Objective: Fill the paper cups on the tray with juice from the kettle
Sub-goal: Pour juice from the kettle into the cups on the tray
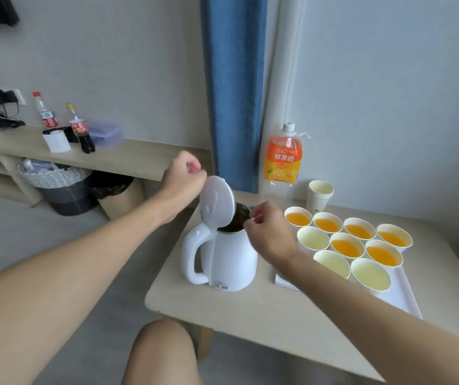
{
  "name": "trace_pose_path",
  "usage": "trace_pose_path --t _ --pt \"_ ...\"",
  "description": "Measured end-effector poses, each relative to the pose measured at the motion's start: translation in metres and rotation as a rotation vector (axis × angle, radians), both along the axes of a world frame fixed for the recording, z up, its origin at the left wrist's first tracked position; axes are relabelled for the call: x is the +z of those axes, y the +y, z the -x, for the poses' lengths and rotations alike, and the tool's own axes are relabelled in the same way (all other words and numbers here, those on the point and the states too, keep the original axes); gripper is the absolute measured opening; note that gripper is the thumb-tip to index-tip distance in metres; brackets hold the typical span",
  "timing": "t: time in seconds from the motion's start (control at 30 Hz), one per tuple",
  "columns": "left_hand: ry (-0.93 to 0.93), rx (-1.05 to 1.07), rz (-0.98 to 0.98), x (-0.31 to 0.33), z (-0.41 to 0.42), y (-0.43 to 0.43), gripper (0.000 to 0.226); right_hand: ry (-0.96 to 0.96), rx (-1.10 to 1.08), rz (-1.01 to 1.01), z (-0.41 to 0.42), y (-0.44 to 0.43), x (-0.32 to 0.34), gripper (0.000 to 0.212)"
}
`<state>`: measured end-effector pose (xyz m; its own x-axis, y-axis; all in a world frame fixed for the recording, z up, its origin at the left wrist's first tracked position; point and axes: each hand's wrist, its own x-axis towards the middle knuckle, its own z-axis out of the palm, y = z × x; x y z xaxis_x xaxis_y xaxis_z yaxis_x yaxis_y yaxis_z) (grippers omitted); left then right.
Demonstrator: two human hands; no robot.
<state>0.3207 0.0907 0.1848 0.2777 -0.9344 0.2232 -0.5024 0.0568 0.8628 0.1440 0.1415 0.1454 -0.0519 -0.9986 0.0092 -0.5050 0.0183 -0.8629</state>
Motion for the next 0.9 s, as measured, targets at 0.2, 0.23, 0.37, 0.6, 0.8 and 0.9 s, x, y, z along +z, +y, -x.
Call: trace_pose_path --t 0.2,0.23,0.37,0.6,0.8,0.9 --pt "-0.283 -0.290 -0.029 -0.059 0.001 0.039 0.050 -0.174 0.114 -0.390 -0.038 0.029 -0.024 0.012" --pt "-0.321 -0.311 -0.058 -0.060 0.001 0.040 0.056 -0.197 0.129 -0.431 -0.043 0.030 -0.024 0.020" --pt "-0.442 -0.348 -0.141 -0.062 0.001 0.033 0.060 -0.328 0.107 -0.503 -0.059 0.025 -0.026 0.047" --pt "-0.616 -0.438 -0.314 -0.048 0.002 0.023 0.058 -0.493 0.034 -0.529 -0.071 0.014 -0.039 0.032" --pt "-0.720 -0.472 -0.426 -0.045 0.004 0.020 0.072 -0.575 0.043 -0.575 -0.079 0.010 -0.049 0.025" --pt "-0.743 -0.501 -0.475 -0.045 0.004 0.019 0.075 -0.601 0.083 -0.596 -0.082 0.008 -0.054 0.033"
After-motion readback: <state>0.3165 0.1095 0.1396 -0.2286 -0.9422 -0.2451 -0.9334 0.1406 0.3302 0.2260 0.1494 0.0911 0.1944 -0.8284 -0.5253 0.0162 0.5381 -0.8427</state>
